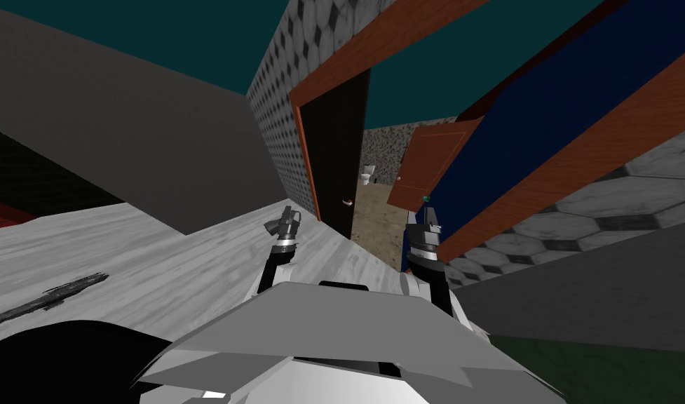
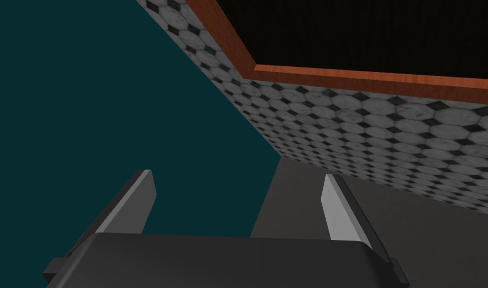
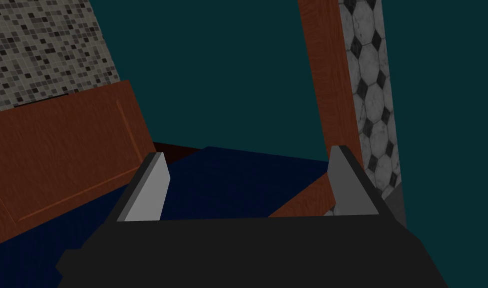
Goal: Push the door open
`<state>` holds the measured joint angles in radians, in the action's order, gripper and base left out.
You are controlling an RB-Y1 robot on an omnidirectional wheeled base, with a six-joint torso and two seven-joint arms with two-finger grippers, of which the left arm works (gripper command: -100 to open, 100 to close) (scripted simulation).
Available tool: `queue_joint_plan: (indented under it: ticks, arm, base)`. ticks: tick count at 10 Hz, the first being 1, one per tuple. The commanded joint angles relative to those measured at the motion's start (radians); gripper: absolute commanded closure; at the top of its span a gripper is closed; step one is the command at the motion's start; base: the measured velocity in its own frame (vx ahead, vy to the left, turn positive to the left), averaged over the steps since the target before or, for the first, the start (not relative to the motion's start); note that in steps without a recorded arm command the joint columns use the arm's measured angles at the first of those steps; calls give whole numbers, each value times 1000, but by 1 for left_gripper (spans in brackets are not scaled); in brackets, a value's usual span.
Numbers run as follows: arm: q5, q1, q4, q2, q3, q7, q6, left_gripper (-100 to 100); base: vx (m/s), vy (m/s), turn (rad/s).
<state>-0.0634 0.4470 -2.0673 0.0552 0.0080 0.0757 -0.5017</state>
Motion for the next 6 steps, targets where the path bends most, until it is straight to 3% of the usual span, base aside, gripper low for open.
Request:
queue_joint_plan:
  ticks: [1,6]
  arm:
    - [2,-5,34,4,-9,-4,-11,-100]
    - [9,-41,150,14,-35,-13,-34,-100]
  base:
    - [110,30,-72]
    - [91,21,-73]
